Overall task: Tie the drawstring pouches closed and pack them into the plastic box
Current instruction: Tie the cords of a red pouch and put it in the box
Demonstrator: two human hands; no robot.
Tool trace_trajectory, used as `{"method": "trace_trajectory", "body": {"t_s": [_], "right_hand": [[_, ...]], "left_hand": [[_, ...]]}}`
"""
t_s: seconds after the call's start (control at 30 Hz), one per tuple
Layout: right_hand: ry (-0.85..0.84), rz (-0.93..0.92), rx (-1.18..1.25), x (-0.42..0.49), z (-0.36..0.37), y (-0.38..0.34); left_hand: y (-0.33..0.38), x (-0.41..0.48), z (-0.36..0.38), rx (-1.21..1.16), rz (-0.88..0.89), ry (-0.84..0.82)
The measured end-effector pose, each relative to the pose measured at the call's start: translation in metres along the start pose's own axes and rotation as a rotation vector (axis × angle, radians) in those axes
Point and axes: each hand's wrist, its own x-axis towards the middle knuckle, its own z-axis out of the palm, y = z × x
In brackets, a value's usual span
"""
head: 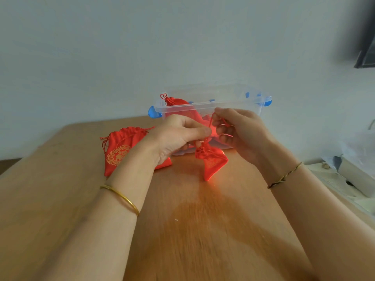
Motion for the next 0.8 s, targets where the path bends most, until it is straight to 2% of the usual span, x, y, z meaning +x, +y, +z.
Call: {"method": "trace_trajectory", "body": {"t_s": [0.1,0.33,0.6,0.8], "right_hand": [[-0.046,0.003,-0.031,0.0,0.002,0.005],[-0.12,0.218,-0.003,0.003,-0.002,0.006],[-0.108,-0.016,-0.228,-0.001,0.004,0.005],[-0.085,-0.276,-0.481,0.002,0.007,0.013]], "left_hand": [[0.0,0.001,0.003,0.072,-0.001,0.014],[-0.003,0.002,0.0,-0.066,0.008,0.044],[-0.005,0.006,-0.001,-0.119,0.04,0.125],[-0.005,0.006,0.0,-0.111,0.075,0.201]]}}
